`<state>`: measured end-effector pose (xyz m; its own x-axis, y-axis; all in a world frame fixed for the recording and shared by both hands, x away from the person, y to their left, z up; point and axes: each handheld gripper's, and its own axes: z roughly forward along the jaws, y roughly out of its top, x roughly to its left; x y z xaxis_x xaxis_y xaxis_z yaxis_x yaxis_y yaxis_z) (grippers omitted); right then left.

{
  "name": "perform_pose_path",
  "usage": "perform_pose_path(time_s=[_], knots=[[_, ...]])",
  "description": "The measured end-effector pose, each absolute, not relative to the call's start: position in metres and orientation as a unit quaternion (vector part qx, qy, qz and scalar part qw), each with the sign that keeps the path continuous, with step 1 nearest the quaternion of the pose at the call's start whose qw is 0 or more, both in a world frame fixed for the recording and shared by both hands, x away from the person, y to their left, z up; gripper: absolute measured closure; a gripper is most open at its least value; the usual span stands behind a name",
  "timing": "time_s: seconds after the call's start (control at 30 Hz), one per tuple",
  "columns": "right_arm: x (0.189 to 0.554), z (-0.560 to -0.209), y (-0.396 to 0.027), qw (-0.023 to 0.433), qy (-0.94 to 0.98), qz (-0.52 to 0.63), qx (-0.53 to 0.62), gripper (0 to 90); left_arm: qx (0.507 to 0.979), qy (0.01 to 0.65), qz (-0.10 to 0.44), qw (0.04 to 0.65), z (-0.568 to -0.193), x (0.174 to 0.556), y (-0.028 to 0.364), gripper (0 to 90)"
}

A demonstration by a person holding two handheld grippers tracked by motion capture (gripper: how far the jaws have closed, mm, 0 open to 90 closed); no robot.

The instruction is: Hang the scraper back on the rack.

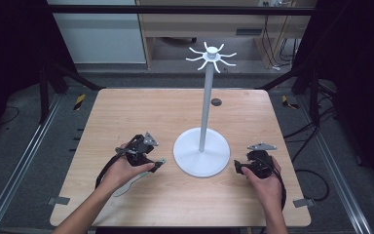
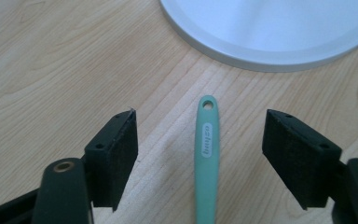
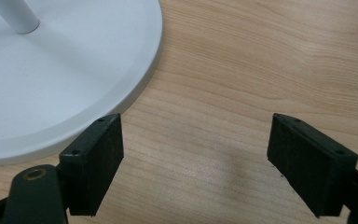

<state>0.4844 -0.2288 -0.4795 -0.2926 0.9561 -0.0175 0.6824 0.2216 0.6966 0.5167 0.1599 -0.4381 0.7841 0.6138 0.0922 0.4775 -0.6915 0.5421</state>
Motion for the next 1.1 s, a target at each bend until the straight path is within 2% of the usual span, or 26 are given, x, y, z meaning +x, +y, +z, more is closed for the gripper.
perform_pose_path(time_s=[0.4,0.8,1.1], knots=[[0.484,-0.479,-0.229,0.229,0.745,0.299,0.550,18.4,0.930,0.291,0.109,0.198,-0.436,0.525,0.148,34.0],[0.485,-0.480,-0.228,0.226,0.747,0.299,0.549,18.3,0.940,0.294,0.082,0.153,-0.452,0.538,0.137,52.0],[0.485,-0.480,-0.228,0.223,0.747,0.299,0.550,18.1,0.943,0.297,0.064,0.136,-0.458,0.540,0.135,59.7]])
